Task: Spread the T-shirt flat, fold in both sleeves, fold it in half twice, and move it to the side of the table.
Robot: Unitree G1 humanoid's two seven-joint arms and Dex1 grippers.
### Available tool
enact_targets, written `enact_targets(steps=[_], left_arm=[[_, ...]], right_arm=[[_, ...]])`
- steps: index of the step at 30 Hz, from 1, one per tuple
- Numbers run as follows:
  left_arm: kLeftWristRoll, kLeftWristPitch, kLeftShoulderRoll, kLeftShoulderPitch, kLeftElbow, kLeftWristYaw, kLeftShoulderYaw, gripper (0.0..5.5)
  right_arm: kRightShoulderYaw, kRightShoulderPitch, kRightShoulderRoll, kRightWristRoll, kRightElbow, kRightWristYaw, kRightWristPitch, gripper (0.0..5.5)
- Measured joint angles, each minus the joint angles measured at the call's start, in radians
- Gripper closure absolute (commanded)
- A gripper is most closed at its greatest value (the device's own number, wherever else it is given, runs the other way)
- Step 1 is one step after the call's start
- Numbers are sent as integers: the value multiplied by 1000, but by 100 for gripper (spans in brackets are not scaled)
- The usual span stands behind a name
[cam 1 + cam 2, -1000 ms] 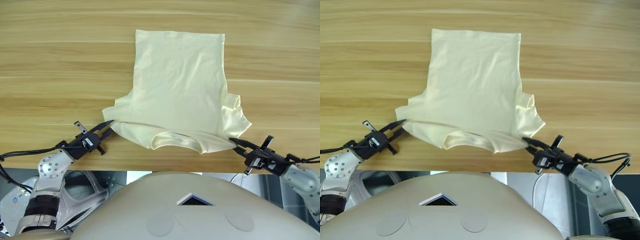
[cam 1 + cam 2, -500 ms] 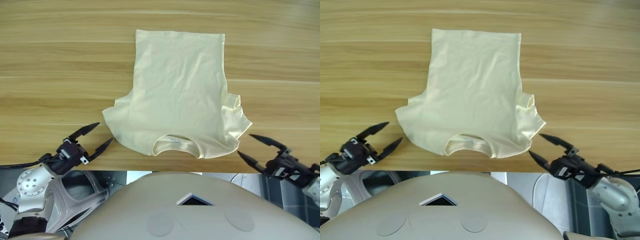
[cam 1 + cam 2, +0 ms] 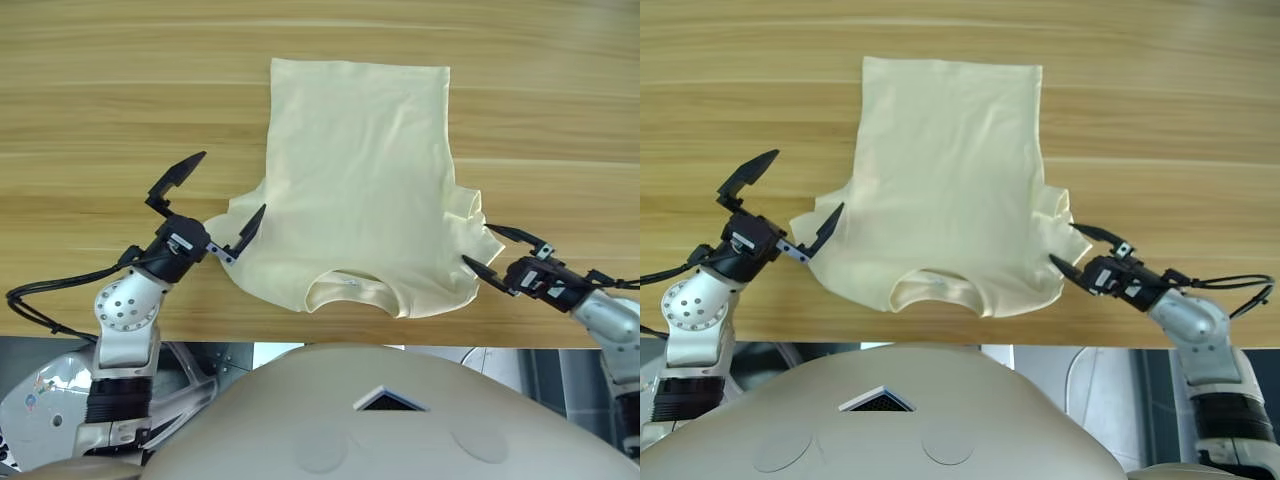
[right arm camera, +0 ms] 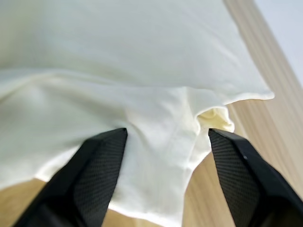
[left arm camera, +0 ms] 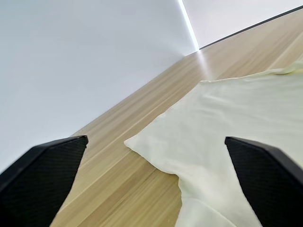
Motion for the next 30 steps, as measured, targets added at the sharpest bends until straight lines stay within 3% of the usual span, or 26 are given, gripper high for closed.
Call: enact_targets(steps=[7, 14, 19, 24, 30], left_arm=[[238, 144, 3, -111, 203, 192, 15, 14], [315, 191, 6, -168, 295, 312, 28, 14], [334, 189, 6, -206, 338, 341, 0, 14], [343, 183, 12, -223, 348, 350, -21, 14], [217, 163, -31, -242, 291, 401, 55, 14]], right_arm=[[21, -112, 17, -12, 173, -64, -73, 232], [3, -71, -26, 15, 255, -102, -146, 232], [3, 29, -35, 122, 185, -41, -167, 232], [-86, 138, -61, 158, 165, -32, -172, 232], [-117, 159, -48, 398, -24, 42, -165, 232]])
